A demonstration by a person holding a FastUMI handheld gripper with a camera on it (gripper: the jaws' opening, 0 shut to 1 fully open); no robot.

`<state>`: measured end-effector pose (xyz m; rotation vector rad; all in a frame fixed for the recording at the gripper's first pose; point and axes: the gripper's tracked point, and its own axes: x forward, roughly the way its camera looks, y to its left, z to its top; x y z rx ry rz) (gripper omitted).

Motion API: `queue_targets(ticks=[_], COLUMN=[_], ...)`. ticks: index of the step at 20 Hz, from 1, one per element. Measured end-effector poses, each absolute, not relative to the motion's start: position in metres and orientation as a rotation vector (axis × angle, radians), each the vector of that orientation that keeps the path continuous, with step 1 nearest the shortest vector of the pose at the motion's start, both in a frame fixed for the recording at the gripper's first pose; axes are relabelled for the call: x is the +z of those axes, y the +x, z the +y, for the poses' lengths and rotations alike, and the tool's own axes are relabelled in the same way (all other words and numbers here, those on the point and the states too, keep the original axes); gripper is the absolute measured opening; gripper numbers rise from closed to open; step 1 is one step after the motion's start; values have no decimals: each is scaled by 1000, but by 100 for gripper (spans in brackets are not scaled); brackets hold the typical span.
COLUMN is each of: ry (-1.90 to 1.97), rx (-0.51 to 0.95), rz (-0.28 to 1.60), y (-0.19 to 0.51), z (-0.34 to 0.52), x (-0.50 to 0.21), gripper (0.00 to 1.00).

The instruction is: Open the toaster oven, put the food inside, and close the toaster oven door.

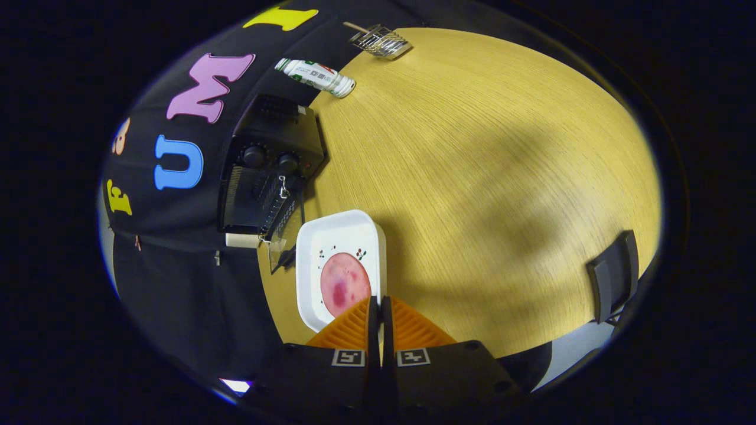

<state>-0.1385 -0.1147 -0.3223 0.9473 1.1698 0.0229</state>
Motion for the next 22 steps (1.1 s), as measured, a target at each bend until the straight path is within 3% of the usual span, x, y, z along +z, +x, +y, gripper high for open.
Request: queue_targets(ticks=[10,16,22], ry=[1120,1143,1187], rx=[16,66,36], rz=[1035,984,976], y=[-134,-86,-23], z=[-26,24,59], x=[-276,-258,-287], gripper=[5,5,5])
